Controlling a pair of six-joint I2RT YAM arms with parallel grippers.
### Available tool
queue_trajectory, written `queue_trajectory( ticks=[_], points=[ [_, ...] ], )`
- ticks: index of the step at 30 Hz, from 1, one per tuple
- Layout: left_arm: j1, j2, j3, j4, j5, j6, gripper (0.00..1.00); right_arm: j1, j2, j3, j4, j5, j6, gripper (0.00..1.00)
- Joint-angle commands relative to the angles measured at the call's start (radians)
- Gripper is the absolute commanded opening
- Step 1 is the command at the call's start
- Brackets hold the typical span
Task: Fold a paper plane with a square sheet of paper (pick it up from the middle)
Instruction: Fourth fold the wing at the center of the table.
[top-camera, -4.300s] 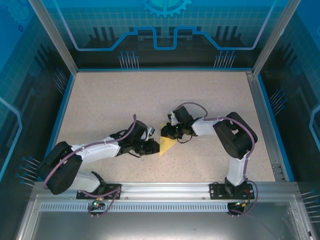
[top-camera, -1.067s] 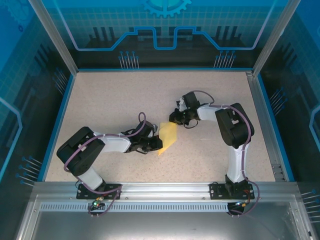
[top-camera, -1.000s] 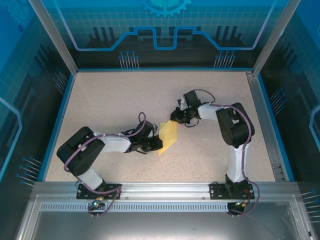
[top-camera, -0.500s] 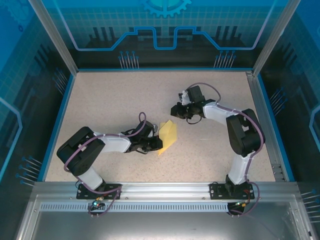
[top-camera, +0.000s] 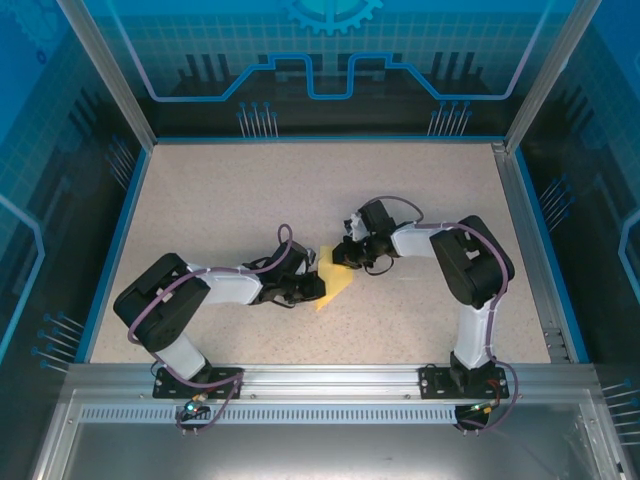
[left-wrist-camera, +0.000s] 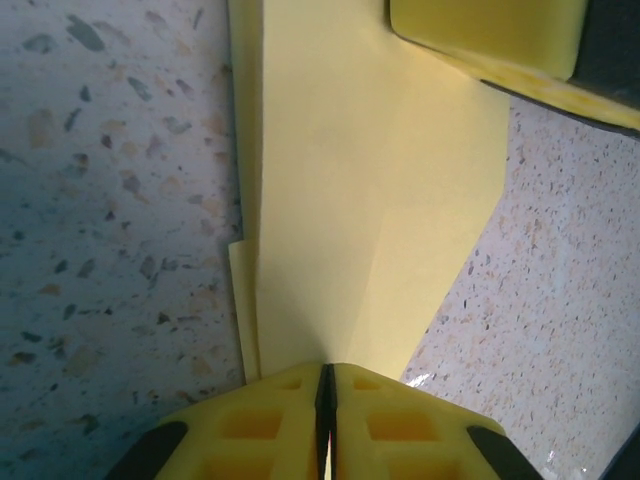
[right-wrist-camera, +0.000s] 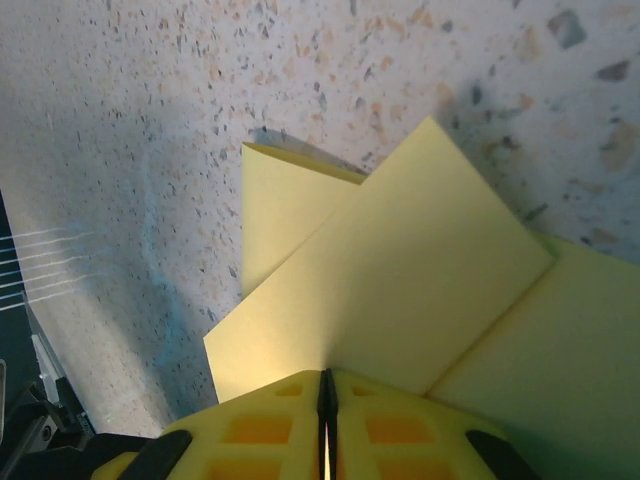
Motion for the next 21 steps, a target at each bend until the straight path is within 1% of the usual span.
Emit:
queue_trajectory(
  ticks=[1, 5, 7, 11, 14, 17, 18, 21],
  points=[
    [0.0, 0.004, -0.02, -0.197, -0.038, 0.016, 0.15, 0.006, 0.036, -0.012, -0.025, 0.034, -0.01, 0.11],
    [0.001, -0.048, 0.011, -0.228, -0.026, 0.015, 0.18, 0.008, 0.035, -0.029, -0.027, 0.051, -0.015, 0.11],
    [0.007, -0.08, 0.037, -0.224, 0.003, 0.016, 0.19, 0.007, 0.038, -0.03, -0.026, 0.052, -0.015, 0.11],
    [0.049, -0.113, 0.098, -0.197, 0.086, -0.007, 0.22, 0.007, 0.046, -0.035, -0.019, 0.048, -0.009, 0.11],
    [0.083, -0.081, 0.125, -0.122, 0.192, -0.045, 0.26, 0.007, 0.046, -0.04, -0.013, 0.052, -0.007, 0.11],
    [0.093, -0.006, 0.164, -0.055, 0.283, -0.083, 0.27, 0.008, 0.048, -0.042, -0.01, 0.053, -0.004, 0.11],
    [0.095, 0.024, 0.179, -0.048, 0.304, -0.093, 0.27, 0.008, 0.049, -0.042, -0.007, 0.052, 0.0, 0.11],
    [0.095, 0.083, 0.183, -0.048, 0.321, -0.113, 0.27, 0.008, 0.052, -0.047, -0.001, 0.053, 0.005, 0.1]
  ],
)
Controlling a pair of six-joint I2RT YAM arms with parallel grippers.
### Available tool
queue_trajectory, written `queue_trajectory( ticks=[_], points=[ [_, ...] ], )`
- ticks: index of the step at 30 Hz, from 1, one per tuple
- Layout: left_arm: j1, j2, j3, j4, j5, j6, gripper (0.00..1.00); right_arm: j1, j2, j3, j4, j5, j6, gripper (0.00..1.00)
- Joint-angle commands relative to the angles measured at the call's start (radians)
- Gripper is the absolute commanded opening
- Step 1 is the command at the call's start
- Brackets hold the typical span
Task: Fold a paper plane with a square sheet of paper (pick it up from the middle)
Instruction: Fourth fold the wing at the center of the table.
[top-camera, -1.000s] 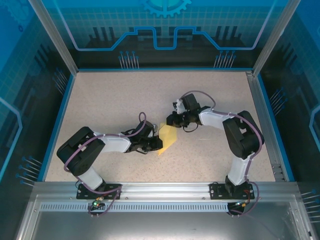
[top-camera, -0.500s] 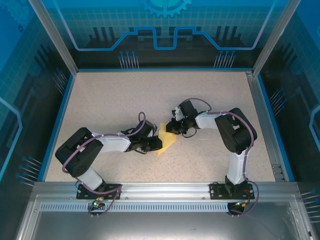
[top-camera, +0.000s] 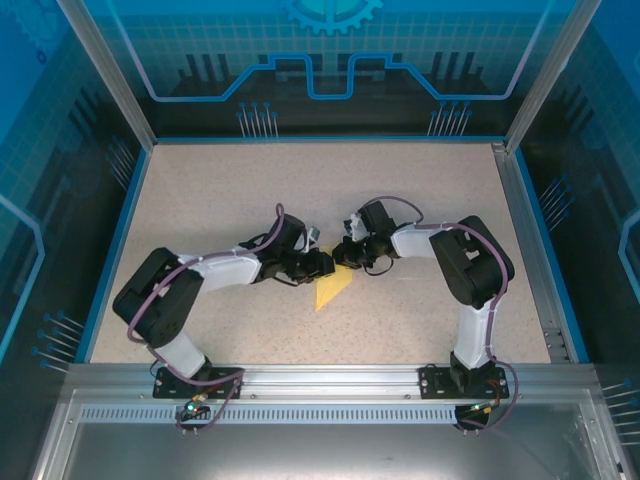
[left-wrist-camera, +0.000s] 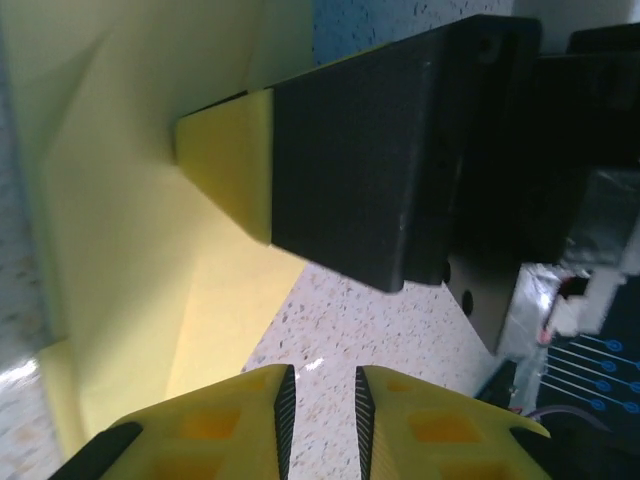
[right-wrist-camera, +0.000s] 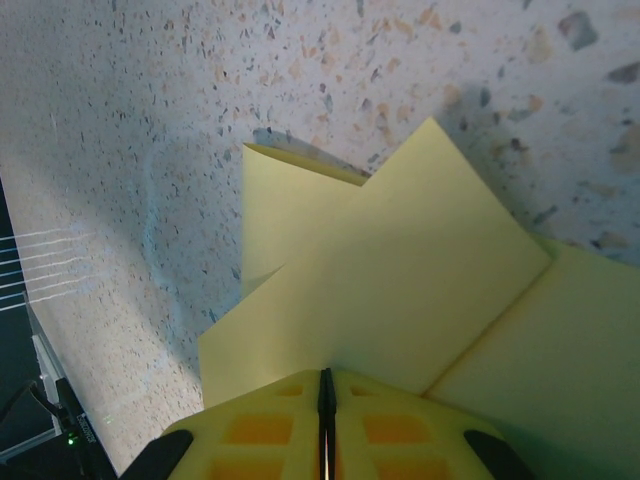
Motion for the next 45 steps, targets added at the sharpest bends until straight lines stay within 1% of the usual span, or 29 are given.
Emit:
queue_trajectory(
  ticks=[1, 10, 15, 24, 32, 39, 42, 45],
  points=[
    [0.003, 0.06, -0.003, 0.021, 0.093, -0.045, 0.27, 0.006, 0.051, -0.037, -0.021, 0.053, 0.002, 0.1],
    [0.003, 0.086, -0.144, -0.01, 0.102, -0.029, 0.28, 0.006, 0.045, -0.047, -0.034, 0.065, -0.001, 0.11],
    [0.002, 0.069, -0.187, -0.041, 0.081, -0.003, 0.28, 0.005, 0.039, -0.051, -0.039, 0.069, -0.003, 0.11],
    [0.0, -0.01, -0.148, -0.044, 0.109, 0.005, 0.3, 0.009, 0.052, -0.052, -0.038, 0.065, -0.003, 0.11],
    [-0.013, -0.074, -0.115, -0.004, 0.155, -0.019, 0.32, 0.011, 0.053, -0.05, -0.04, 0.063, -0.004, 0.11],
    [-0.035, -0.013, -0.118, -0.047, 0.166, 0.009, 0.33, 0.011, 0.055, -0.049, -0.041, 0.066, -0.006, 0.1],
    [-0.045, 0.025, -0.131, -0.072, 0.152, 0.02, 0.33, 0.011, 0.057, -0.049, -0.042, 0.065, -0.007, 0.11],
    [-0.044, 0.025, -0.167, -0.08, 0.123, 0.015, 0.32, 0.011, 0.052, -0.05, -0.048, 0.069, -0.009, 0.11]
  ],
)
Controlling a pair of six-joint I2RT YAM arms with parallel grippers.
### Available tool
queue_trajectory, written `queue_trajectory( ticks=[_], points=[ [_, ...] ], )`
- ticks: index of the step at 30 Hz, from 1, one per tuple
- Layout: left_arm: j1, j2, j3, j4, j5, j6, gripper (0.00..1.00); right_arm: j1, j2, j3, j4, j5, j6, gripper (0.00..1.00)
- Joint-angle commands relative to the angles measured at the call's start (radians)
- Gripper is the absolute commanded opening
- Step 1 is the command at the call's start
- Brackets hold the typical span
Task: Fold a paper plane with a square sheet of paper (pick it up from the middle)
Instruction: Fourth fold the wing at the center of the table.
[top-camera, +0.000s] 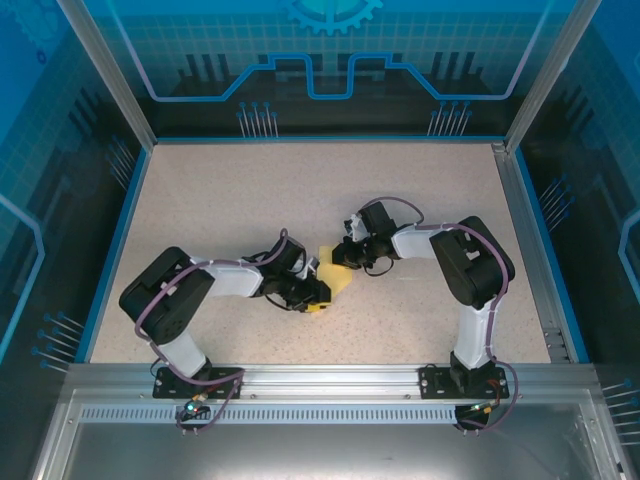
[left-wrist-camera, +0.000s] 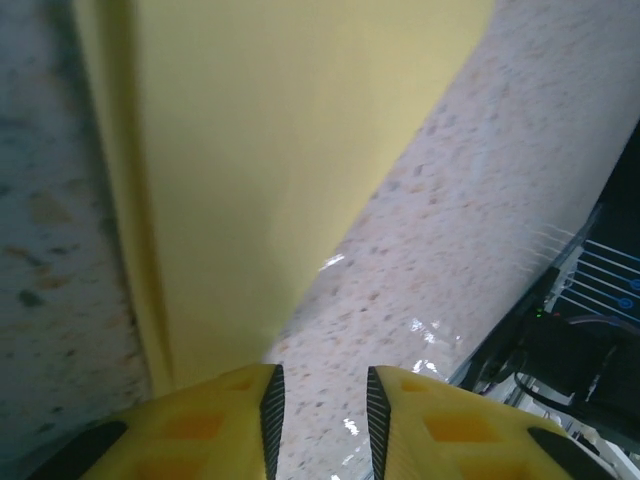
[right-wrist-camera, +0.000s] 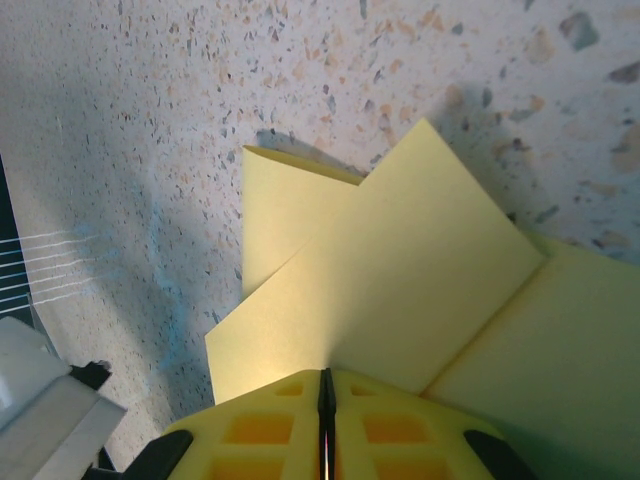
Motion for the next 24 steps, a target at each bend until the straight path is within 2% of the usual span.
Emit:
queue_trajectory(
  ticks=[1, 12, 15, 20, 24],
  points=[
    [-0.008, 0.004, -0.04, -0.059, -0.014, 0.016, 0.32, 0.011, 0.052, -0.038, -0.072, 0.07, -0.017, 0.11],
    [-0.006, -0.107, -0.122, -0.105, -0.044, 0.018, 0.31, 0.011, 0.049, -0.037, -0.09, 0.075, -0.031, 0.11],
    [-0.006, -0.177, -0.132, -0.082, -0.059, 0.0, 0.3, 0.012, 0.037, -0.033, -0.078, 0.052, -0.023, 0.11],
    [0.015, -0.316, -0.075, -0.154, -0.186, 0.012, 0.31, 0.015, -0.029, -0.009, -0.084, 0.019, -0.017, 0.14],
    [0.023, -0.321, 0.006, -0.213, -0.286, 0.043, 0.32, 0.015, -0.1, 0.013, -0.118, 0.014, -0.024, 0.19]
  ],
)
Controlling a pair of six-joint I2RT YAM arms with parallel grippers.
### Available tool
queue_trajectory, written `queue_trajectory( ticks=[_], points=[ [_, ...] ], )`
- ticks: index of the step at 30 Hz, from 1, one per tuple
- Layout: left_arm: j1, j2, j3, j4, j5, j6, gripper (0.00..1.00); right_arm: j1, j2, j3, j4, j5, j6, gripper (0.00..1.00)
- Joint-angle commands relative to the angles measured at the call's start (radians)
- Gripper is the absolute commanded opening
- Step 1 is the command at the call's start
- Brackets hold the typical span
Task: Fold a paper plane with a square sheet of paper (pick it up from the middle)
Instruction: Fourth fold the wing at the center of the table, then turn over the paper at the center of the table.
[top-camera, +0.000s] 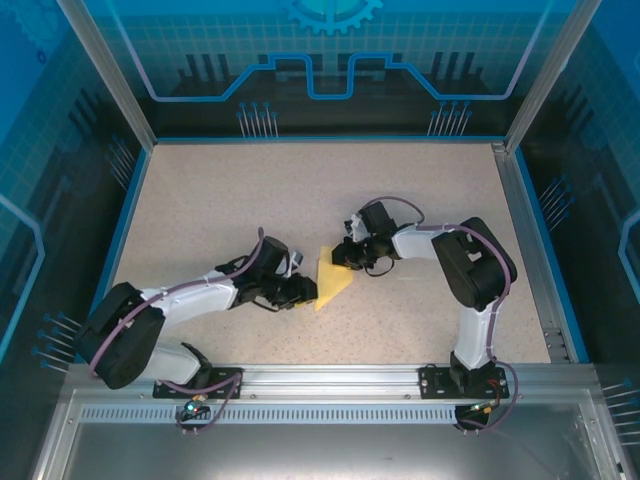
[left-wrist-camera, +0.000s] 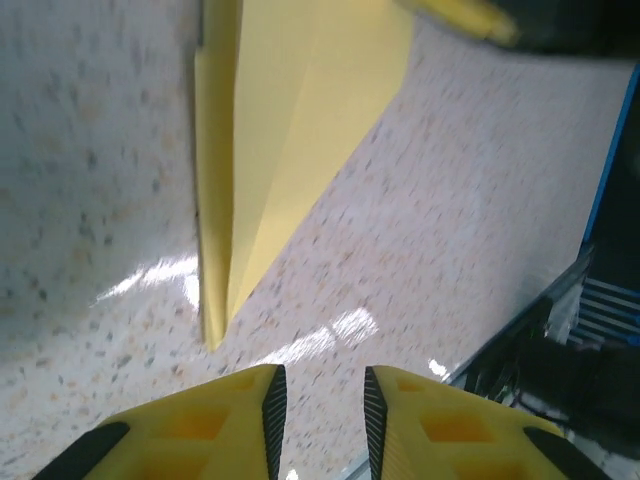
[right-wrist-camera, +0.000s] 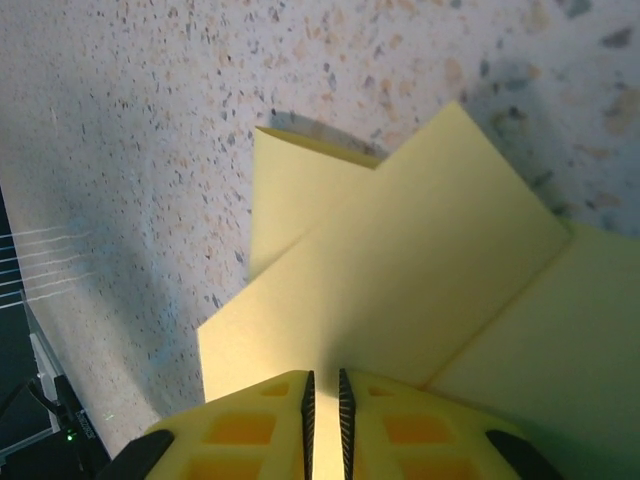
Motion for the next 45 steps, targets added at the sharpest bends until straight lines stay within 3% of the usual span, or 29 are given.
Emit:
queue_trajectory(
  ticks=[1, 8, 14, 23, 35, 45],
  points=[
    [0.008, 0.014, 0.09, -0.075, -0.113, 0.045, 0.31, 0.012, -0.086, 0.019, -0.083, 0.013, -0.021, 0.2],
    [0.008, 0.147, 0.219, -0.089, -0.119, 0.097, 0.32, -0.006, -0.197, 0.015, -0.191, 0.098, -0.041, 0.28],
    [0.008, 0.232, 0.28, -0.128, -0.143, 0.138, 0.31, -0.024, -0.25, -0.076, -0.168, 0.114, -0.005, 0.33],
    [0.008, 0.261, 0.287, -0.15, -0.175, 0.161, 0.31, -0.02, -0.273, -0.191, -0.105, 0.139, 0.054, 0.39],
    [0.007, 0.256, 0.253, -0.111, -0.181, 0.14, 0.32, 0.0, -0.258, -0.207, -0.105, 0.145, 0.055, 0.43],
    [0.007, 0.31, 0.329, -0.199, -0.224, 0.192, 0.33, 0.004, -0.241, -0.214, -0.052, 0.127, 0.089, 0.45]
  ],
)
